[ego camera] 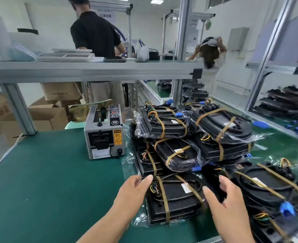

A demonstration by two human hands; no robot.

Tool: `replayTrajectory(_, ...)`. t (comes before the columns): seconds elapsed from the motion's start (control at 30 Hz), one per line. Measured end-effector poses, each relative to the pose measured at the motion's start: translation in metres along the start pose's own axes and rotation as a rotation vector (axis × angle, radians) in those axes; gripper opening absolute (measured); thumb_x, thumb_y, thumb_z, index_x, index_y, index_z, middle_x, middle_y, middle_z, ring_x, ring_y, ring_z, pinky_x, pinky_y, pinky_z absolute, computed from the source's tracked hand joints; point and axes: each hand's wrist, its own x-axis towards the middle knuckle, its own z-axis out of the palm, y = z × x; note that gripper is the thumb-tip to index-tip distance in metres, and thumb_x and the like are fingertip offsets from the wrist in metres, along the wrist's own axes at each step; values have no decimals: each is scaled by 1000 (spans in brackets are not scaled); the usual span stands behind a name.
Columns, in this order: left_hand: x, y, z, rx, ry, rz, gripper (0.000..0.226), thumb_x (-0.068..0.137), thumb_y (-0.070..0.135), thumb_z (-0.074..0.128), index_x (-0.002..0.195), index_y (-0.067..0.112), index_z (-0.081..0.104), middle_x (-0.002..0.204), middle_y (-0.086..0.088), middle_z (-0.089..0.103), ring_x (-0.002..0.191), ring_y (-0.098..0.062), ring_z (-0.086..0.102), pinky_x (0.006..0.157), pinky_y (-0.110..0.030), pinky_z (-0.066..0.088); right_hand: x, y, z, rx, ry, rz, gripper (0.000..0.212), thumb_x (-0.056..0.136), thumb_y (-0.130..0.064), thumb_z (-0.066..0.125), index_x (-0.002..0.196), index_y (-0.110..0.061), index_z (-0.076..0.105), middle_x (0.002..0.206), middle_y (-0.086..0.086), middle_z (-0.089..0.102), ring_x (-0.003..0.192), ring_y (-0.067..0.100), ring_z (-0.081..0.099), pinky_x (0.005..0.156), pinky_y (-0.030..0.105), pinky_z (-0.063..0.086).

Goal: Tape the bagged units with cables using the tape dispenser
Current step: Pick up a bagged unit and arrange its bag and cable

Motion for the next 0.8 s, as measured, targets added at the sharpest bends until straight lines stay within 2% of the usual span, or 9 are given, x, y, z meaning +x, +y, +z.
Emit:
replayTrajectory(0.1,4,-1,10,94,-5,-15,55,86,70,51,119,26,58,114,-2,61,109,-21,60,102,-45,48,2,9,1,-122,-59,12,69,86,-39,74,144,-18,43,139,2,42,121,17,47,99,36,40)
replayTrajectory(0.17,2,-1,14,139,-2,8,55,83,74,49,111,28,59,114,2,59,103,-13,59,97,-38,48,1,10,4,-177,-128,40,76,85,-48,72,146,-17,40,140,3,42,124,19,47,102,36,39)
replayTrajectory(0.33,0,0,18,185,2,-8,76,82,75,50,136,22,49,129,4,50,107,-10,54,89,-30,42,3,8,6,-180,-174,101,100,77,-75,61,155,-25,25,154,1,41,136,22,45,105,39,38)
replayTrajectory(0.43,0,2,18,148,-15,-54,69,87,65,55,141,25,44,128,7,51,111,-13,54,97,-34,46,5,4,8,-162,-183,128,106,75,-76,62,157,-26,17,153,4,45,134,26,48,101,38,40)
replayTrajectory(0.53,-9,7,13,11,-30,-133,45,89,44,59,130,29,49,105,11,60,93,-14,64,90,-42,57,6,2,12,-21,-205,170,108,73,-57,80,157,-22,20,140,6,55,125,27,52,99,36,39)
replayTrajectory(0.63,-20,4,7,-77,-39,-170,24,90,28,61,113,25,57,96,5,61,80,-13,60,73,-34,59,-12,-2,7,218,-203,235,96,66,-31,93,145,-14,43,104,-3,63,97,17,57,89,31,37)
replayTrajectory(0.67,-26,0,6,-125,-41,-175,18,89,21,62,107,23,61,94,3,62,78,-13,59,66,-29,57,-20,1,6,277,-228,257,82,65,-24,94,135,-12,51,104,0,65,91,15,57,90,31,38)
replayTrajectory(0.73,-37,-9,-2,-126,-72,-132,18,87,11,63,98,25,67,89,8,71,78,-6,64,66,-17,51,-38,-4,8,362,-274,237,55,73,-6,88,117,-7,55,123,19,63,93,23,55,96,35,42)
replayTrajectory(0.8,-46,-20,-8,-115,-53,-67,30,83,2,66,98,29,70,85,21,74,80,9,66,67,-6,45,-49,-9,14,354,-346,94,61,76,16,77,129,0,50,131,29,57,98,25,51,93,25,44)
